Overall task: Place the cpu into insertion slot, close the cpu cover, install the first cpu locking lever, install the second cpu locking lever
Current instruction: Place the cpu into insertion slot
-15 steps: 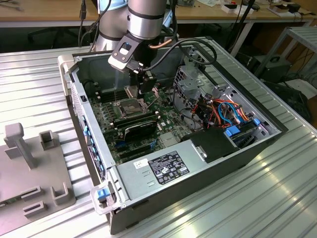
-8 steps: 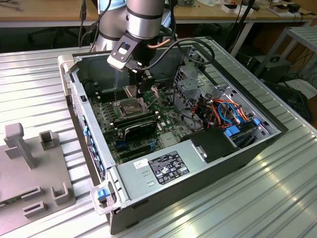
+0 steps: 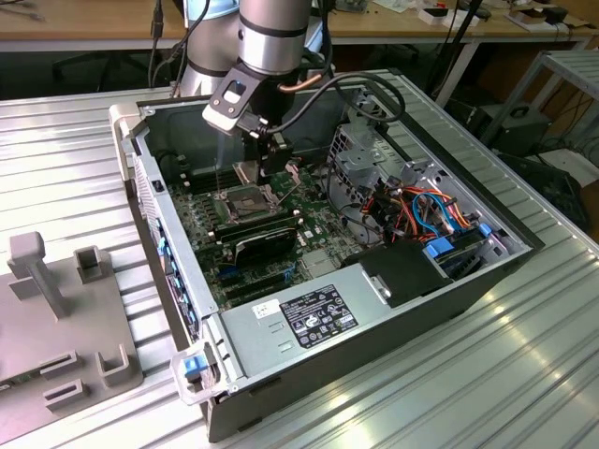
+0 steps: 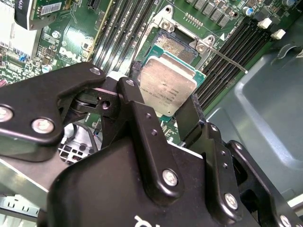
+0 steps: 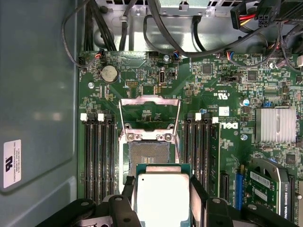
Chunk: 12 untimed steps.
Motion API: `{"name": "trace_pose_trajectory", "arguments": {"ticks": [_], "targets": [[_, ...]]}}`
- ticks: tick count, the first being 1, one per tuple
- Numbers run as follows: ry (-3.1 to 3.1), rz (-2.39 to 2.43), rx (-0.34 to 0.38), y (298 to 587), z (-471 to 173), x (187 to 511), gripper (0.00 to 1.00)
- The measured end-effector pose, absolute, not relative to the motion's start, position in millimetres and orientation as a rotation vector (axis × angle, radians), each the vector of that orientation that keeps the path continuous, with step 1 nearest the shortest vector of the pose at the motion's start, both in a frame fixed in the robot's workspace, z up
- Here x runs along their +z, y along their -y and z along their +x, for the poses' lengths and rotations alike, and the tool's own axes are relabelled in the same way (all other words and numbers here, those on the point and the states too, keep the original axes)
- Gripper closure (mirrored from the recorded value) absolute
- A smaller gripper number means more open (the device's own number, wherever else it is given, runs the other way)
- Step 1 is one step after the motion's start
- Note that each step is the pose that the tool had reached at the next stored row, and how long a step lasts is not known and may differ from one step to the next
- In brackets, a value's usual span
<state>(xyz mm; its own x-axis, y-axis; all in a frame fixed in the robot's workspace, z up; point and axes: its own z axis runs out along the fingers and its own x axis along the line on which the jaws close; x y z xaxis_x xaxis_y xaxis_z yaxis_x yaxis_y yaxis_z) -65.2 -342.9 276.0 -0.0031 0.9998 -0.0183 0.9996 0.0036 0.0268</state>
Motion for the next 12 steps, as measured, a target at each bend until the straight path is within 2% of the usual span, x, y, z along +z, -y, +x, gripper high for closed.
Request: {"name": "trace_pose_trajectory", "arguments": {"ticks": [12], "targets": [[-2.203,2.196,0.011,343,-62,258,0.45]]}}
